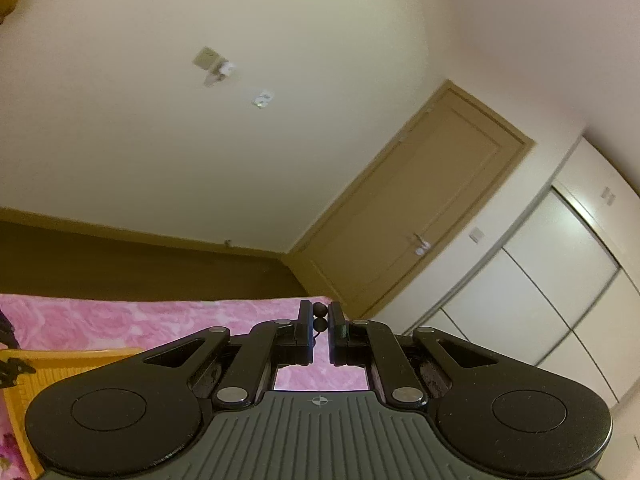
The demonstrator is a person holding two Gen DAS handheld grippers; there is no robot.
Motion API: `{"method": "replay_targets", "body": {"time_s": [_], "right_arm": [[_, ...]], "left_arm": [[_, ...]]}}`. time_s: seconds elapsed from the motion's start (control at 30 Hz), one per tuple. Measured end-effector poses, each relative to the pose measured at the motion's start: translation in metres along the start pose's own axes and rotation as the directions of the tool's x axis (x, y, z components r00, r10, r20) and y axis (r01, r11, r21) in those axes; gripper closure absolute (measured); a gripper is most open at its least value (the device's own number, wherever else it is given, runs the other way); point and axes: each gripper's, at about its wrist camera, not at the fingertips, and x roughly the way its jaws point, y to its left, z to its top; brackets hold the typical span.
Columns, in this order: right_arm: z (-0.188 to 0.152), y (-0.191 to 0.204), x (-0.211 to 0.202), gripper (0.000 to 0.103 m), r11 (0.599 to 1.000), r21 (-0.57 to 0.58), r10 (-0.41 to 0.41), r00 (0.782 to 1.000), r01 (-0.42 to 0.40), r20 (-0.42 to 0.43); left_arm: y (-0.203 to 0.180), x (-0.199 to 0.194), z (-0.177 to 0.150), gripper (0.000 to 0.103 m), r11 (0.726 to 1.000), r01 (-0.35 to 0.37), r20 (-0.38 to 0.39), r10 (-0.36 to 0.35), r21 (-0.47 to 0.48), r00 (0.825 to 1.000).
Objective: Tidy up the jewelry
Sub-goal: 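Lift the dark bead necklace high and carry it over the tray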
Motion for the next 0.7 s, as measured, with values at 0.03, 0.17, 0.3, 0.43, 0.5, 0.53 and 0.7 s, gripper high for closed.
{"method": "replay_targets", "body": {"time_s": [0.03, 0.17, 0.3, 0.43, 0.5, 0.53, 0.7], "right_arm": [[0.002, 0.003, 0.004, 0.096, 1.0, -0.01, 0.026, 1.0, -0.026, 0.004], [0.009, 0.012, 0.028, 0.096, 0.989, -0.065, 0.134, 0.991, -0.133, 0.013], [0.007, 0.03, 0.051, 0.096, 0.966, -0.154, 0.208, 0.978, -0.206, -0.006], [-0.005, 0.056, 0.078, 0.096, 0.947, -0.228, 0.227, 0.973, -0.228, -0.033], [-0.016, 0.066, 0.089, 0.096, 0.941, -0.251, 0.22, 0.974, -0.227, -0.056], [-0.021, 0.072, 0.095, 0.096, 0.938, -0.255, 0.224, 0.972, -0.233, -0.067], [-0.041, 0.098, 0.124, 0.096, 0.93, -0.235, 0.264, 0.958, -0.283, -0.11]], "left_arm": [[0.0, 0.0, 0.0, 0.098, 1.0, 0.001, 0.0, -0.001, 0.0, 1.0], [0.001, 0.0, 0.0, 0.098, 1.0, 0.005, 0.002, -0.005, -0.005, 1.0], [0.002, 0.001, -0.001, 0.098, 1.0, 0.007, 0.001, -0.007, -0.012, 1.0], [0.002, 0.002, -0.001, 0.098, 1.0, 0.008, 0.001, -0.008, -0.014, 1.0], [0.002, 0.002, -0.001, 0.098, 1.0, 0.008, 0.0, -0.008, -0.016, 1.0], [0.002, 0.002, -0.001, 0.098, 1.0, 0.009, 0.001, -0.009, -0.017, 1.0], [0.003, 0.002, -0.001, 0.098, 1.0, 0.011, 0.0, -0.011, -0.019, 1.0]]}}
